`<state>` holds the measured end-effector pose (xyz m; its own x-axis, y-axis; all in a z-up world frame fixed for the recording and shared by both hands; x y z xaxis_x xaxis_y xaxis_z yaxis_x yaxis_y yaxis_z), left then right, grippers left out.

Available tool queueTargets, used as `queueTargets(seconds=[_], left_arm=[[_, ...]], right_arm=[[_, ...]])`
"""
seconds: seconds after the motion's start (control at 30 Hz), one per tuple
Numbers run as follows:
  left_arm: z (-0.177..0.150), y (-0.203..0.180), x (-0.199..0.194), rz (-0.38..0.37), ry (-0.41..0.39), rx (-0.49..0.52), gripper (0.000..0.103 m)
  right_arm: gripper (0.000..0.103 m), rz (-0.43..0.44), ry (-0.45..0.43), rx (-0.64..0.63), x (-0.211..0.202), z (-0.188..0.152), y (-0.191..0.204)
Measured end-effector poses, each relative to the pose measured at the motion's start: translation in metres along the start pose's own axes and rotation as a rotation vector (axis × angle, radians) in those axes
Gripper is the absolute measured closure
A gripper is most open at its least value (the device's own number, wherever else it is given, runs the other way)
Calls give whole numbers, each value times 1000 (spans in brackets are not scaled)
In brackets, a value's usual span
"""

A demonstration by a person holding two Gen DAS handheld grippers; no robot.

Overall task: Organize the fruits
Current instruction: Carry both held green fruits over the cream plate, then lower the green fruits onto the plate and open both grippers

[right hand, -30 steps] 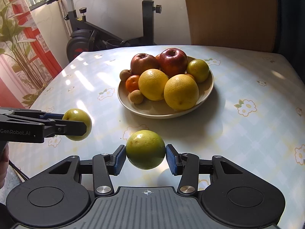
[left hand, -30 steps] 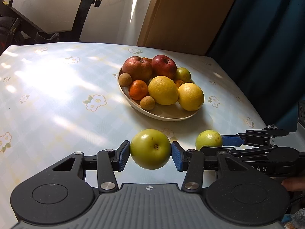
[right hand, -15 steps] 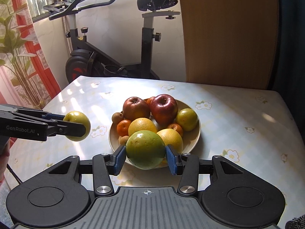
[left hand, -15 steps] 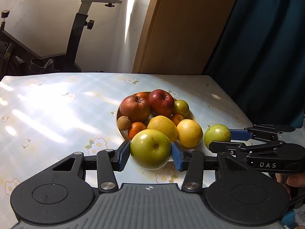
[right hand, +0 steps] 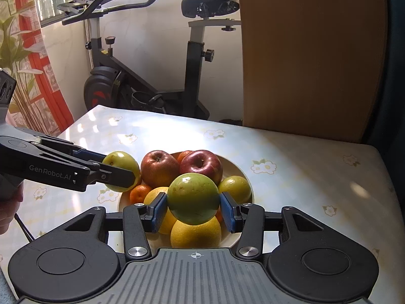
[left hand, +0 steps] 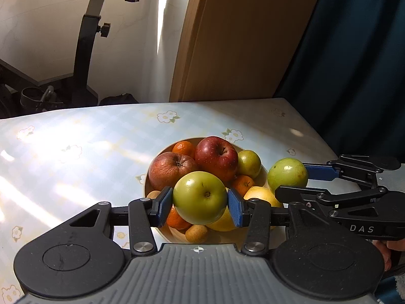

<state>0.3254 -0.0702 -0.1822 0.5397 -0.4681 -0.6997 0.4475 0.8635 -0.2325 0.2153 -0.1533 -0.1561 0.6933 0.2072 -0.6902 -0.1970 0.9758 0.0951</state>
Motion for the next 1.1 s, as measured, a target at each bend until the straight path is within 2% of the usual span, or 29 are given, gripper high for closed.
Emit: queueTargets(seconds=[0.4,1.1], left_arm=[[27,-2,32,-32,18,17,53],[29,2,46,-86,42,-13,53]], right_arm=[[61,40,25,18,31,3,-9],[60,46,29,50,35,3,-12]])
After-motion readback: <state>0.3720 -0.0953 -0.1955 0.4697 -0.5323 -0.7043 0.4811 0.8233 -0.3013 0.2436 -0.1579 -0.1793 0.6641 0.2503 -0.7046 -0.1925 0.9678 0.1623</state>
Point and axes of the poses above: each gripper's, at about its wrist camera, not at the fingertips, and x roughly the way its jaws point, y to its left, z to its top, the point moved 6 cm from there along x, roughly the way its jaws point, and after that the axes turned 3 degrees about -x, right-handed, at the moved point
